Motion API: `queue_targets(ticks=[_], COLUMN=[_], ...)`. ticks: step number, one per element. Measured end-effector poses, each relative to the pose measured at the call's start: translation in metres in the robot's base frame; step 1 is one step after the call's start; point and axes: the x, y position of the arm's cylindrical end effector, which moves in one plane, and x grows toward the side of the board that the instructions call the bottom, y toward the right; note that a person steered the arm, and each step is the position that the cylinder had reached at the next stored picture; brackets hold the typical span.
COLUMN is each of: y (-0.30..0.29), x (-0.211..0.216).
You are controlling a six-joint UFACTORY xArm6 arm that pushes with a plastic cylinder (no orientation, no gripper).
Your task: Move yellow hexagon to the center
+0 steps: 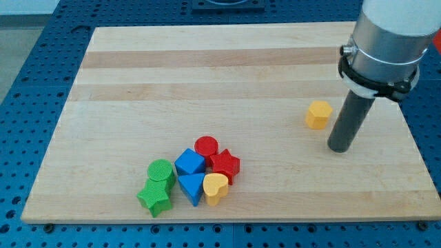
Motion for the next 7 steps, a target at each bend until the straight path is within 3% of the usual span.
queue_targets(ticks=[2,4,5,6,7], y=[0.005,-0.078,-0.073,-0.031,-0.022], x=[-0.032,-0.070,-0.070,-0.070,-0.107])
